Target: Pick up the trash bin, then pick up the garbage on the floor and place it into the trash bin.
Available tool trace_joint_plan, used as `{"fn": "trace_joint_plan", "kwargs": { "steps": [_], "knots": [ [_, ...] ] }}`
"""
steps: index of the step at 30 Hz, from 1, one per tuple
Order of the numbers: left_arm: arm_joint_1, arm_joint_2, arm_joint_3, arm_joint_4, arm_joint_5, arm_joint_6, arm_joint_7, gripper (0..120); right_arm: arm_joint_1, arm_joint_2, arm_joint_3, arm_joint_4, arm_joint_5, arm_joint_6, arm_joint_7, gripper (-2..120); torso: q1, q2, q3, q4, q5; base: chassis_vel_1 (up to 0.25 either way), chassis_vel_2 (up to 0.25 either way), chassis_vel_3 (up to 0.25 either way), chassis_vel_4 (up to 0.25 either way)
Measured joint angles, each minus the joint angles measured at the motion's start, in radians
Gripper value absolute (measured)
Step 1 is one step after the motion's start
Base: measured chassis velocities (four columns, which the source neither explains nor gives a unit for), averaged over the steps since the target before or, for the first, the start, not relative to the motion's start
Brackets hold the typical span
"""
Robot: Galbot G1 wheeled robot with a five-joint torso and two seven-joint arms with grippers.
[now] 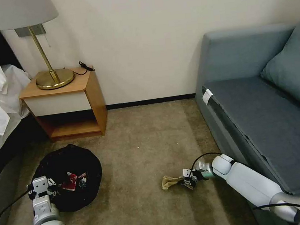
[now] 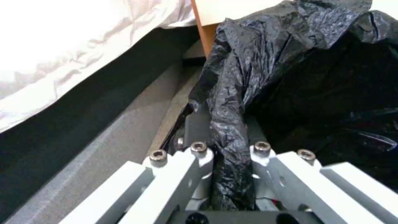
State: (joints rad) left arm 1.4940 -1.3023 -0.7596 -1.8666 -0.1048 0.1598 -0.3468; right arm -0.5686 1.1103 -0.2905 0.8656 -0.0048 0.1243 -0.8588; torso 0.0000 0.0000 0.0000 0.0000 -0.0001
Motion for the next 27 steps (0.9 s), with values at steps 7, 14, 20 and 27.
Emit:
{"fn": "trace_joint_plan", "kwargs": {
  "steps": [7, 14, 20, 27],
  "knots": [
    [0.009, -0.003, 0.007, -0.015, 0.004, -0.008, 0.013, 4, 0.033, -0.001, 0.028, 0.147, 0.105, -0.03, 0.038, 0, 0.0, 0.0, 0.0, 0.0001, 0.0, 0.0, 0.0, 0.0, 0.0],
    [0.009, -0.018, 0.023, -0.027, 0.017, -0.02, 0.025, 4, 0.121, -0.002, -0.081, 0.343, 0.3, -0.105, 0.117, 0, 0.0, 0.0, 0.0, -0.0002, 0.0, 0.0, 0.0, 0.0, 0.0],
    [0.006, -0.037, 0.044, -0.028, 0.033, -0.032, 0.034, 4, 0.221, 0.136, -0.217, 0.368, 0.476, -0.129, 0.253, 0, 0.0, 0.0, 0.0, 0.0003, -0.0004, 0.0, 0.0, 0.0, 0.0],
    [0.001, -0.054, 0.061, -0.022, 0.044, -0.042, 0.038, 4, 0.306, 0.264, -0.273, 0.196, 0.488, -0.095, 0.283, 0, 0.0, 0.0, 0.0, 0.0001, -0.0003, 0.0, 0.0, 0.0, 0.0]
  ]
}}
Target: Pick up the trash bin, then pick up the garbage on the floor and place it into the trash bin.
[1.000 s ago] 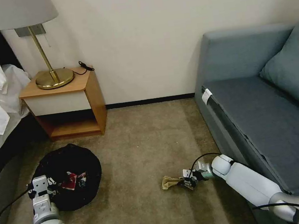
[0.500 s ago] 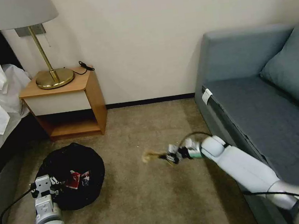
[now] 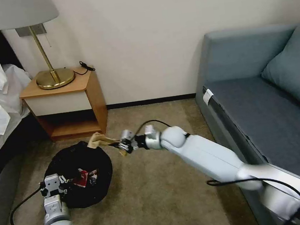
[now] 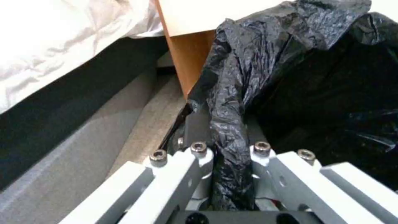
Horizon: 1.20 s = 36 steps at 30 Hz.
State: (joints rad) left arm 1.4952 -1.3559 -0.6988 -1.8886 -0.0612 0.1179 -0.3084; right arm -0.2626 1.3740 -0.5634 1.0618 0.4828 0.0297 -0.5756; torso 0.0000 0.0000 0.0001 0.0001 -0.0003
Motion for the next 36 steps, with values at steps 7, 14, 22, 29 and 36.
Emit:
{"fn": "trace_joint_plan", "kwargs": {
  "steps": [7, 14, 22, 29, 36],
  "knots": [
    [-0.009, -0.005, 0.004, 0.003, -0.003, -0.004, 0.002, 4, -0.007, 0.102, -0.018, -0.12, -0.005, 0.028, 0.015, 0, 0.0, 0.0, 0.0, -0.0001, 0.0001, 0.0, 0.0, 0.0, 0.0],
    [-0.025, -0.003, 0.0, 0.018, -0.019, -0.004, 0.002, 4, -0.052, 0.192, -0.04, -0.166, -0.026, 0.051, 0.016, 0, 0.0, 0.0, 0.0, 0.0, 0.0001, 0.0, 0.0, 0.0, 0.0],
    [-0.035, -0.013, 0.005, 0.025, -0.02, -0.004, 0.001, 4, -0.072, 0.235, -0.043, -0.194, -0.041, 0.063, 0.014, 0, 0.0, 0.0, 0.0, 0.0002, 0.0003, 0.0, 0.0, 0.0, 0.0],
    [-0.043, -0.016, 0.001, 0.025, -0.03, -0.001, 0.0, 4, -0.089, 0.236, -0.054, -0.224, -0.095, 0.085, 0.015, 19, 0.0, 0.0, 0.0, -0.0002, 0.0002, 0.0, 0.0, 0.0, 0.0],
    [-0.046, -0.021, -0.002, 0.03, -0.042, -0.001, -0.003, 4, -0.107, 0.221, -0.068, -0.208, -0.144, 0.101, 0.027, 40, 0.0, 0.0, 0.0, -0.0001, 0.0003, 0.0, 0.0, 0.0, 0.0]
  ]
}}
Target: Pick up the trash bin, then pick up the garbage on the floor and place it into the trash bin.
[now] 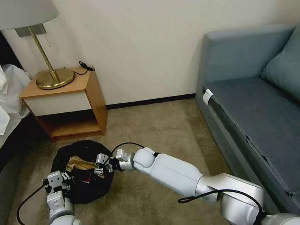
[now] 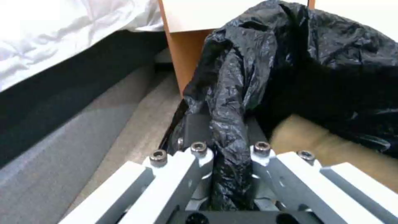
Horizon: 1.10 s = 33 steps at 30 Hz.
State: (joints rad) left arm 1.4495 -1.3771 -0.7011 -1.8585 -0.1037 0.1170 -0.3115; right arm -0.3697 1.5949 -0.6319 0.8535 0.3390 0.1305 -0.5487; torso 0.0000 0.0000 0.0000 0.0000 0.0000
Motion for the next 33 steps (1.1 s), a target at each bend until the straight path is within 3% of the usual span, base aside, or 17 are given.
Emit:
{"fn": "trace_joint_plan", "kwargs": {
  "steps": [1, 6, 8, 13, 16, 18, 20, 22, 23, 25, 27, 33],
  "knots": [
    [0.001, -0.004, 0.0, 0.0, -0.005, 0.0, 0.0, 4, -0.005, -0.005, -0.004, 0.01, -0.02, 0.008, 0.01, 48, 0.0, 0.0, 0.0, -0.0001, 0.0, 0.0, 0.0, 0.0, 0.0],
    [0.003, -0.006, 0.0, 0.004, -0.005, 0.0, 0.0, 4, -0.007, -0.012, 0.005, 0.03, -0.029, 0.009, 0.025, 61, 0.0, 0.0, 0.0, 0.0, 0.0, 0.0, 0.0, 0.0, 0.0],
    [0.007, -0.005, -0.003, 0.006, -0.007, 0.0, -0.001, 4, -0.003, -0.027, 0.027, 0.056, -0.025, -0.001, 0.031, 74, 0.0, 0.0, 0.0, 0.0002, 0.0001, 0.0, 0.0, 0.0, 0.0],
    [0.007, -0.004, -0.013, 0.007, -0.023, -0.001, -0.016, 4, 0.007, -0.079, 0.067, 0.113, 0.007, -0.022, 0.039, 88, 0.0, 0.0, 0.0, 0.0001, 0.0001, 0.0, 0.0, 0.0, 0.0],
    [0.008, -0.004, -0.017, -0.021, -0.117, 0.018, -0.054, 4, -0.009, -0.122, 0.178, 0.166, 0.025, -0.04, 0.056, 99, 0.0, 0.0, 0.0, -0.0001, 0.0003, 0.0, 0.0, 0.0, 0.0],
    [0.008, -0.006, -0.018, -0.029, -0.145, 0.025, -0.065, 4, -0.02, -0.128, 0.22, 0.177, 0.029, -0.048, 0.061, 99, 0.0, 0.0, 0.0, 0.0, 0.0005, 0.0, 0.0, 0.0, 0.0],
    [0.002, -0.016, -0.021, -0.04, -0.243, 0.046, -0.111, 4, -0.044, -0.148, 0.338, 0.194, 0.047, -0.068, 0.082, 100, 0.0, 0.0, 0.0, -0.0002, 0.0004, 0.0, 0.0, 0.0, 0.0],
    [0.001, -0.017, -0.022, -0.04, -0.26, 0.049, -0.119, 4, -0.049, -0.152, 0.357, 0.196, 0.05, -0.071, 0.086, 100, 0.0, 0.0, 0.0, -0.0002, 0.0003, 0.0, 0.0, 0.0, 0.0],
    [-0.008, -0.022, -0.026, -0.04, -0.341, 0.062, -0.161, 4, -0.065, -0.169, 0.41, 0.206, 0.06, -0.079, 0.093, 100, 0.0, 0.0, 0.0, -0.0002, 0.0003, 0.0, 0.0, 0.0, 0.0],
    [-0.011, -0.022, -0.028, -0.04, -0.368, 0.066, -0.173, 4, -0.071, -0.175, 0.426, 0.211, 0.063, -0.082, 0.095, 100, 0.0, 0.0, 0.0, -0.0001, 0.0004, 0.0, 0.0, 0.0, 0.0],
    [-0.026, -0.024, -0.042, -0.034, -0.465, 0.072, -0.214, 4, -0.1, -0.195, 0.493, 0.239, 0.071, -0.09, 0.105, 100, 0.0, 0.0, 0.0, -0.0001, 0.0003, 0.0, 0.0, 0.0, 0.0],
    [-0.041, -0.019, -0.06, -0.028, -0.587, 0.062, -0.234, 4, -0.143, -0.205, 0.576, 0.274, 0.086, -0.102, 0.118, 100, 0.0, 0.0, 0.0, 0.0, 0.0003, 0.0, 0.0, 0.0, 0.0]
  ]
}}
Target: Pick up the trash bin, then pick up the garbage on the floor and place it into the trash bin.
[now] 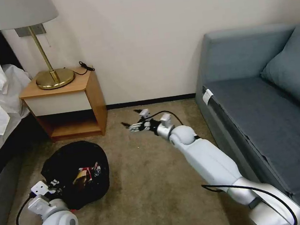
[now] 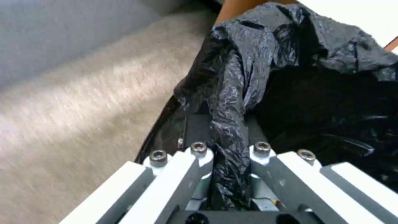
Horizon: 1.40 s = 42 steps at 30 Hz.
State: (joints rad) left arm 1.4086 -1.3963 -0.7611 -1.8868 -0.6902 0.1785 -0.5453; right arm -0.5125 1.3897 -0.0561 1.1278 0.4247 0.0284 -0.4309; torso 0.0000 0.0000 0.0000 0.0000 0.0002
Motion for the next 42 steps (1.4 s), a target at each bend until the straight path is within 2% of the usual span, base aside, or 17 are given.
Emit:
{"fn": "trace_joint_plan", "kwargs": {
  "steps": [2, 13, 14, 15, 23, 26, 27, 29, 31, 34, 35, 36, 37, 38, 39, 40, 42],
  "knots": [
    [-0.006, 0.015, -0.004, -0.001, -0.1, -0.002, -0.014, 4, -0.03, -0.005, 0.049, 0.017, 0.003, -0.006, 0.002, 100, 0.0, 0.0, 0.0, 0.0, 0.0, 0.0, 0.0, 0.0, 0.0],
    [-0.017, 0.045, -0.018, 0.024, -0.156, -0.003, -0.043, 4, -0.092, -0.011, 0.137, 0.045, -0.005, -0.007, 0.0, 100, 0.0, 0.0, 0.0, 0.0002, -0.0002, 0.0, 0.0, 0.0, 0.0],
    [-0.02, 0.05, -0.019, 0.032, -0.162, -0.002, -0.056, 18, -0.105, -0.009, 0.151, 0.049, -0.011, -0.007, -0.001, 100, 0.0, 0.0, 0.0, 0.0, -0.0001, 0.0, 0.0, 0.0, 0.0],
    [-0.021, 0.053, -0.019, 0.038, -0.164, 0.0, -0.062, 22, -0.114, -0.008, 0.161, 0.054, -0.013, -0.007, -0.002, 100, 0.0, 0.0, 0.0, -0.0001, -0.0001, 0.0, 0.0, 0.0, 0.0],
    [-0.018, 0.081, -0.025, 0.05, -0.137, 0.01, -0.078, 48, -0.182, -0.009, 0.205, 0.1, -0.027, -0.007, -0.009, 100, 0.0, 0.0, 0.0, 0.0, -0.0001, 0.0, 0.0, 0.0, 0.0],
    [0.002, 0.093, -0.033, 0.026, -0.077, 0.011, -0.073, 61, -0.207, -0.01, 0.221, 0.127, -0.028, 0.002, 0.009, 100, 0.0, 0.0, 0.0, 0.0, -0.0002, 0.0, 0.0, 0.0, 0.0],
    [0.002, 0.093, -0.033, 0.026, -0.077, 0.011, -0.073, 61, -0.207, -0.01, 0.221, 0.127, -0.028, 0.002, 0.009, 100, 0.0, 0.0, 0.0, 0.0, -0.0002, 0.0, 0.0, 0.0, 0.0],
    [0.031, 0.1, -0.041, -0.001, 0.035, 0.007, -0.043, 73, -0.22, -0.008, 0.235, 0.143, -0.034, 0.009, 0.049, 100, 0.0, 0.0, 0.0, -0.0001, -0.0002, 0.0, 0.0, 0.0, 0.0],
    [0.041, 0.103, -0.044, -0.008, 0.077, 0.002, -0.031, 74, -0.223, -0.006, 0.239, 0.147, -0.034, 0.009, 0.067, 100, 0.0, 0.0, 0.0, -0.0001, -0.0002, 0.0, 0.0, 0.0, 0.0],
    [0.075, 0.117, -0.057, -0.031, 0.226, -0.026, 0.026, 89, -0.235, 0.007, 0.253, 0.168, -0.02, 0.004, 0.161, 100, 0.0, 0.0, 0.0, 0.0001, -0.0003, 0.0, 0.0, 0.0, 0.0],
    [0.087, 0.13, -0.058, -0.038, 0.29, -0.061, 0.057, 95, -0.243, 0.014, 0.259, 0.179, -0.013, -0.003, 0.198, 100, 0.0, 0.0, 0.0, 0.0001, -0.0002, 0.0, 0.0, 0.0, 0.0],
    [0.087, 0.13, -0.058, -0.038, 0.29, -0.061, 0.057, 95, -0.243, 0.014, 0.259, 0.179, -0.013, -0.003, 0.198, 100, 0.0, 0.0, 0.0, 0.0001, -0.0002, 0.0, 0.0, 0.0, 0.0],
    [0.093, 0.139, -0.057, -0.039, 0.339, -0.097, 0.082, 98, -0.25, 0.016, 0.263, 0.189, -0.009, -0.009, 0.219, 100, 0.0, 0.0, 0.0, 0.0002, -0.0003, 0.0, 0.0, 0.0, 0.0],
    [0.094, 0.14, -0.057, -0.039, 0.345, -0.101, 0.084, 98, -0.252, 0.017, 0.264, 0.191, -0.008, -0.01, 0.223, 100, 0.0, 0.0, 0.0, 0.0002, -0.0003, 0.0, 0.0, 0.0, 0.0],
    [0.103, 0.155, -0.048, -0.041, 0.445, -0.172, 0.13, 100, -0.274, 0.02, 0.268, 0.213, 0.005, -0.025, 0.254, 100, 0.0, 0.0, 0.0, 0.0002, -0.0002, 0.0, 0.0, 0.0, 0.0],
    [0.103, 0.155, -0.048, -0.041, 0.445, -0.172, 0.13, 100, -0.274, 0.02, 0.268, 0.213, 0.005, -0.025, 0.254, 100, 0.0, 0.0, 0.0, 0.0002, -0.0002, 0.0, 0.0, 0.0, 0.0],
    [0.111, 0.172, -0.024, -0.051, 0.521, -0.217, 0.177, 100, -0.304, 0.019, 0.268, 0.242, 0.031, -0.054, 0.281, 100, 0.0, 0.0, 0.0, 0.0001, -0.0003, 0.0, 0.0, 0.0, 0.0]
  ]
}}
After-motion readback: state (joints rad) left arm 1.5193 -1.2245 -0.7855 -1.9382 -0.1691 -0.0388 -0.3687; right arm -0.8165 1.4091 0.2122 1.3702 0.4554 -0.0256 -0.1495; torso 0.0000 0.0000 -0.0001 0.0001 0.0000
